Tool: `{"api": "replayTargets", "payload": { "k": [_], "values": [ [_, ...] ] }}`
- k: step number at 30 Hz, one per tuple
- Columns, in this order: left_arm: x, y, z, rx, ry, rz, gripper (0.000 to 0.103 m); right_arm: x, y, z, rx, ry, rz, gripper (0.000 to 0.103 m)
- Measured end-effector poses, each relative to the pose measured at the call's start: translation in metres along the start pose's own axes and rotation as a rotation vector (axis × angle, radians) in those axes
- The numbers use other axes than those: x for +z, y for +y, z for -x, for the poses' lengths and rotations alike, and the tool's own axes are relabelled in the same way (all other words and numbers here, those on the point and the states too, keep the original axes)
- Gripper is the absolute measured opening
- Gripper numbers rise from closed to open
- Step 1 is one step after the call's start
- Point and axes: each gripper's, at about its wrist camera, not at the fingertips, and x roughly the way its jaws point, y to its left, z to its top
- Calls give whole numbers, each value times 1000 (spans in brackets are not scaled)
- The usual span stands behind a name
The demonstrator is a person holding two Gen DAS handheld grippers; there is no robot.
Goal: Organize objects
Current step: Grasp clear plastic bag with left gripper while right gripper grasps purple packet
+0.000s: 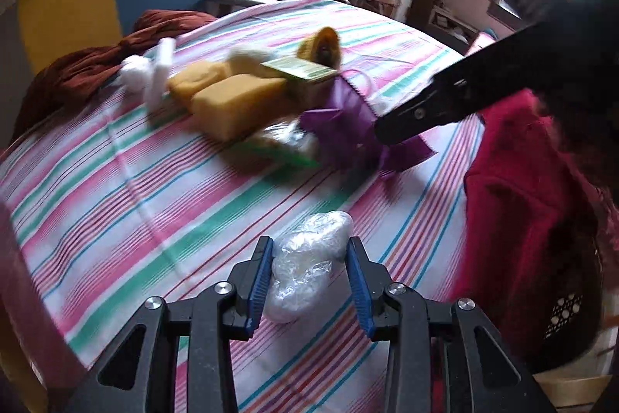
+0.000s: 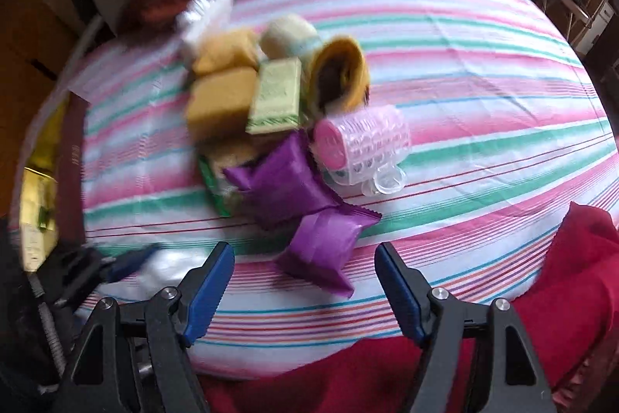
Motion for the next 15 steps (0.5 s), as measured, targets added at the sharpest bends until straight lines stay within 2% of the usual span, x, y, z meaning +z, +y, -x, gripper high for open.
{"api": "replayTargets", "payload": {
  "k": [3, 4, 6, 7, 8, 10, 15],
  "values": [
    [-8, 11, 4, 6, -10, 48, 39, 8, -5, -20, -13, 67, -31, 71],
    [-11, 16, 5, 0, -12, 68, 39, 10, -6, -24, -17, 82, -42, 67],
    [-13, 21, 7, -6, -16, 96, 39, 13, -6, -28, -43, 101, -43, 66],
    [-14, 23, 7, -8, -17, 103, 39, 14, -5, -33, -51, 121, -37, 61],
    [-15, 25, 8, -7, -20, 113, 39, 14, -5, -35, -58, 130, -37, 47],
    [-14, 27, 8, -5, -24, 121, 39, 12, -4, -35, -69, 128, -34, 38],
    [-23, 32, 17, 5, -34, 141, 39, -4, 7, -31, -84, 157, 54, 36]
  ]
}}
